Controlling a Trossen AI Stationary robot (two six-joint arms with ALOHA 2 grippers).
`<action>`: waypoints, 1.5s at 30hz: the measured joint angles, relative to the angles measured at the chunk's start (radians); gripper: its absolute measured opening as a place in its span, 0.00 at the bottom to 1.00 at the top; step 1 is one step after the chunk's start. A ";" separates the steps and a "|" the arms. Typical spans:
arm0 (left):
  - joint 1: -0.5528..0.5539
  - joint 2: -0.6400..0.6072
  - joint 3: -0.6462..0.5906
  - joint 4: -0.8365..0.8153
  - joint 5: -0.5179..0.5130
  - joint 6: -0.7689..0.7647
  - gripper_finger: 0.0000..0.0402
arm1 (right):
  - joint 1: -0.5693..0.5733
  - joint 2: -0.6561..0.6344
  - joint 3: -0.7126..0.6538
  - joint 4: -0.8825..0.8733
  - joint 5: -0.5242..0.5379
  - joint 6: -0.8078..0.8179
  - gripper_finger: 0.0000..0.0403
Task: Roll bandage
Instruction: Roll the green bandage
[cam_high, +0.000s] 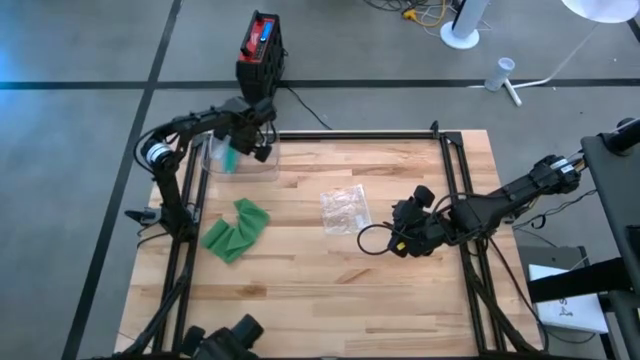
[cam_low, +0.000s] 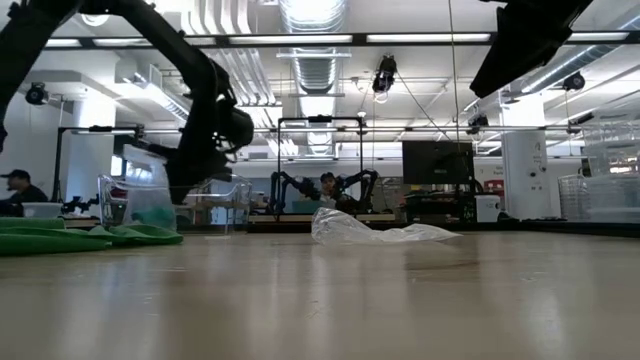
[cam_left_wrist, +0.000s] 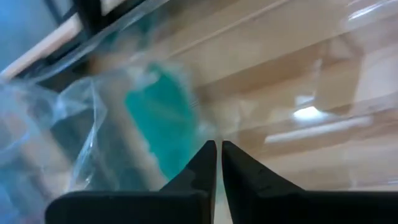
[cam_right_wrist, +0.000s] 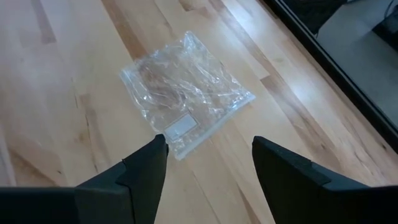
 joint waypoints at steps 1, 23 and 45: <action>0.008 0.000 -0.006 -0.014 -0.005 0.000 0.05 | 0.000 0.000 0.000 -0.001 0.000 0.000 0.56; -0.096 -0.168 -0.006 0.052 -0.036 0.131 0.11 | 0.000 0.000 0.000 0.000 0.000 0.000 0.55; -0.253 -0.046 -0.066 0.699 0.227 0.207 0.01 | -0.003 -0.001 0.000 0.054 0.008 -0.044 0.53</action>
